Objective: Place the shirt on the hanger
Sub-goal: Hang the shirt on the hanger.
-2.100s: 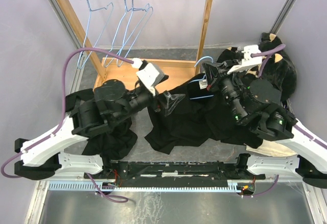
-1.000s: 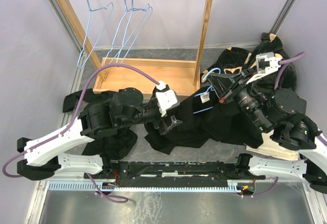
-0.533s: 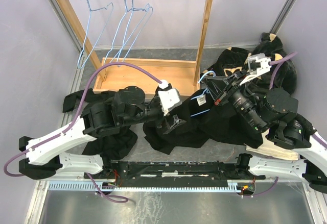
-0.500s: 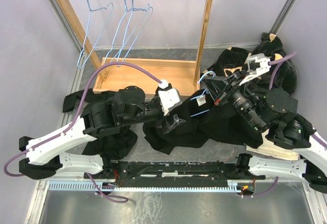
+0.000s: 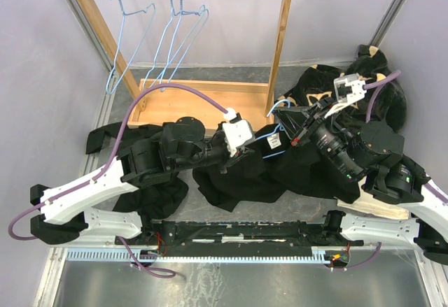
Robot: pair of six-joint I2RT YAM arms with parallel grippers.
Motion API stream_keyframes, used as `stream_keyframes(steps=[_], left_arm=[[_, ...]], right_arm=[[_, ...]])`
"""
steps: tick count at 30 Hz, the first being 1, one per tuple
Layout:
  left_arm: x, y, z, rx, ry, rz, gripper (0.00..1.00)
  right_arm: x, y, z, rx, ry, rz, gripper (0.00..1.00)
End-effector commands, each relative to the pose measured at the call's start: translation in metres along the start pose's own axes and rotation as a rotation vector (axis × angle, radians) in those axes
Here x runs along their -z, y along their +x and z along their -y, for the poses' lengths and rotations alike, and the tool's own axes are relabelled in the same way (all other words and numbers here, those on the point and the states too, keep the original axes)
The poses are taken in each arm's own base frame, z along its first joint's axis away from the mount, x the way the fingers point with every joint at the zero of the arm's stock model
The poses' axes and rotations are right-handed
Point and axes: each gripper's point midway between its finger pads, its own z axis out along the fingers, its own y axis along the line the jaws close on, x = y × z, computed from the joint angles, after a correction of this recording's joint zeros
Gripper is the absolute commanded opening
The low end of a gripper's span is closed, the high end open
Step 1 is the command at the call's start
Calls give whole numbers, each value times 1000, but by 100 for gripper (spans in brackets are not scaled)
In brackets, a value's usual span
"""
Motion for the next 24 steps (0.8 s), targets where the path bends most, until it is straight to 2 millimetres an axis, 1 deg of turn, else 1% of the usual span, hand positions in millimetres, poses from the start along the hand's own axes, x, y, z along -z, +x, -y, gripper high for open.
stream_keyframes(steps=[1, 2, 5, 7, 8, 9, 10, 11, 13, 14, 15, 16, 17, 18, 20, 24], left_arm=[[9, -28, -6, -31, -13, 87, 5], [11, -27, -6, -30, -16, 85, 3], [17, -25, -4, -21, -7, 82, 3], [23, -23, 1, -11, 14, 78, 3], [26, -21, 3, -5, 26, 75, 3], [29, -19, 6, 1, 40, 71, 3], [32, -18, 9, 7, 54, 70, 3], [36, -18, 12, 14, 71, 73, 3], [46, -17, 19, 26, 106, 82, 3], [51, -17, 23, 34, 123, 90, 3], [60, -19, 25, 39, 133, 109, 3], [69, -19, 30, 50, 152, 127, 3], [73, -19, 32, 53, 162, 135, 3], [82, -21, 33, 55, 171, 155, 3], [92, -22, 36, 58, 181, 170, 3], [107, -17, 39, 55, 195, 162, 3]], right_arm=[[0, -16, -12, -53, -50, 47, 0], [0, -15, -13, -51, -53, 44, 0], [2, -13, -19, -19, -93, 31, 1], [7, -12, -27, 25, -153, 12, 8], [10, -11, -31, 53, -188, 2, 20], [14, -10, -36, 85, -229, -14, 27], [20, -7, -41, 128, -276, -32, 43], [26, -4, -44, 169, -320, -58, 52], [40, 3, -47, 262, -392, -113, 64], [47, 9, -47, 306, -419, -152, 67], [55, 11, -45, 348, -439, -182, 69], [67, 28, -39, 433, -482, -275, 71], [72, 33, -37, 458, -497, -306, 72], [78, 39, -33, 492, -512, -342, 72], [90, 52, -23, 544, -522, -420, 73], [109, 60, -15, 588, -566, -474, 75]])
